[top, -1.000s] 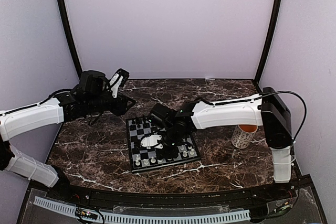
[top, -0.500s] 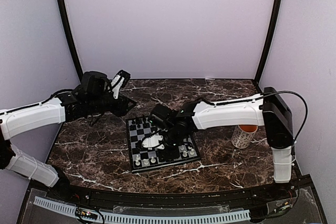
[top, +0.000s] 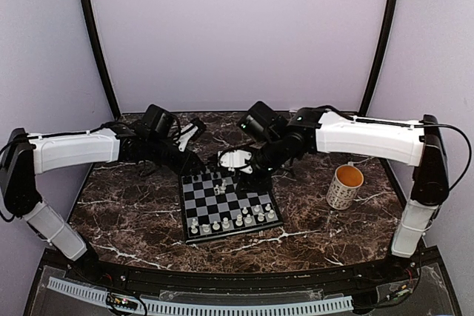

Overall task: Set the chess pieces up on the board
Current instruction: Pick up the pawn from the chessboard.

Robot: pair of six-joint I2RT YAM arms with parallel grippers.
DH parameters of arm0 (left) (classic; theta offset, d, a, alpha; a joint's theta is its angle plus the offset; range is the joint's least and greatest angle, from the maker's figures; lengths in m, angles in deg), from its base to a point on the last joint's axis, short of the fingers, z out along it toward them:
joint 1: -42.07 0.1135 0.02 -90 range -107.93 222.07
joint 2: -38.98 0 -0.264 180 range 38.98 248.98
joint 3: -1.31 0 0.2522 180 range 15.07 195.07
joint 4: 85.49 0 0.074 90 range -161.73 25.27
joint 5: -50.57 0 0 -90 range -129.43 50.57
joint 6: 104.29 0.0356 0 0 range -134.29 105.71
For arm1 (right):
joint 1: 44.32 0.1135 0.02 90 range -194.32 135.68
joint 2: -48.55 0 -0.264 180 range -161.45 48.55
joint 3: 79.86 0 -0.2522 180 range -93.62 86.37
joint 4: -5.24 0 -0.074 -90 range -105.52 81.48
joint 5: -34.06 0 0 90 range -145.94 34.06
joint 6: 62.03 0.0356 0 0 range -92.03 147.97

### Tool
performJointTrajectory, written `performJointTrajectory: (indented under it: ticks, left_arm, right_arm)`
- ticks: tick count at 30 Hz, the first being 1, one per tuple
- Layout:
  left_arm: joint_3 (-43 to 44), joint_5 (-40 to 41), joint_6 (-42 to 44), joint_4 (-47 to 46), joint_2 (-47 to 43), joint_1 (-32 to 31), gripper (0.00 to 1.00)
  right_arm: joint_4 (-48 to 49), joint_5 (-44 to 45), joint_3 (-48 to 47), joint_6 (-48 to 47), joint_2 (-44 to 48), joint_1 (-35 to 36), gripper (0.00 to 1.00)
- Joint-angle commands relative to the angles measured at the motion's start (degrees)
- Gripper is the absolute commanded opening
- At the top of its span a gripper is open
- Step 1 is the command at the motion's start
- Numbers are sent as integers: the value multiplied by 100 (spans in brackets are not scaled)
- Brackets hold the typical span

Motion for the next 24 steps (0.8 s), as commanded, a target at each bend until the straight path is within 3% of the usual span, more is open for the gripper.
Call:
performJointTrajectory:
  ticks: [1,9,15,24]
  left_arm:
    - [473,-410,279,677,570,-174,28]
    - [1235,261,-806,1351,1423,-382,24]
    - [1507,599,-1739,1479,1788,-772,33]
    - [1872,668,-1970,1402,2135,-921,34]
  right_arm:
    - [163,18,324,-23,411,-580,42]
    - [493,-35,751,107,821,-965,42]
    - [553,-77,775,119,795,-998,42]
    - [547,-76,734,132,719,-1002,42]
